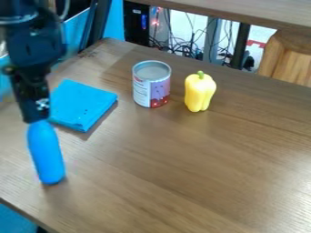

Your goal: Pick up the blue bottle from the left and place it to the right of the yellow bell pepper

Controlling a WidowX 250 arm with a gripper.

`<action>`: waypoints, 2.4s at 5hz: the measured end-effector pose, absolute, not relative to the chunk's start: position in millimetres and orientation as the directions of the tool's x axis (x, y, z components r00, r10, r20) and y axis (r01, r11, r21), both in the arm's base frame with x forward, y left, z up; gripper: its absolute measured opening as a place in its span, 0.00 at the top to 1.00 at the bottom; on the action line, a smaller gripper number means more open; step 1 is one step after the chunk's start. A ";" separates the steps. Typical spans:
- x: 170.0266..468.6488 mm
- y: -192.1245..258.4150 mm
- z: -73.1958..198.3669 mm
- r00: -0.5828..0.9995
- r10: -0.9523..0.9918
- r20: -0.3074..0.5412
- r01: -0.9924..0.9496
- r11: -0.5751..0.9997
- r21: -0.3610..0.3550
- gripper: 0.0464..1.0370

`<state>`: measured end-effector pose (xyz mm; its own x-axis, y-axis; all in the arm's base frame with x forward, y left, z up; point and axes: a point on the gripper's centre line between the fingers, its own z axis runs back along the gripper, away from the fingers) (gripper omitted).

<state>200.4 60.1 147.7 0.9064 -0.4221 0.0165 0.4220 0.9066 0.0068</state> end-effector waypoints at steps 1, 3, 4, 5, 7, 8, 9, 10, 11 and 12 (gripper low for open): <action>210.7 16.0 159.8 0.862 -0.503 0.057 0.506 0.861 -0.053 0.71; 250.9 -37.8 191.3 0.824 -0.530 0.199 0.553 0.829 -0.080 0.71; 285.2 -51.2 192.2 0.824 -0.518 0.230 0.545 0.835 -0.071 0.71; 318.1 -55.4 195.9 0.829 -0.495 0.260 0.526 0.848 -0.061 0.71; 368.6 -66.4 187.1 0.846 -0.463 0.267 0.489 0.871 -0.041 0.71; 387.4 -80.6 170.5 0.848 -0.471 0.245 0.491 0.870 -0.028 0.71; 395.7 -92.2 159.7 0.851 -0.477 0.218 0.485 0.874 0.021 0.71; 397.3 -98.5 152.6 0.850 -0.487 0.201 0.487 0.872 0.055 0.71; 399.6 -98.4 152.0 0.844 -0.493 0.211 0.489 0.869 0.074 0.64; 397.9 -96.1 147.7 0.845 -0.497 0.199 0.491 0.867 0.084 0.33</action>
<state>397.9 -96.1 147.7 0.8446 -0.4969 0.1994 0.4905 0.8674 0.0836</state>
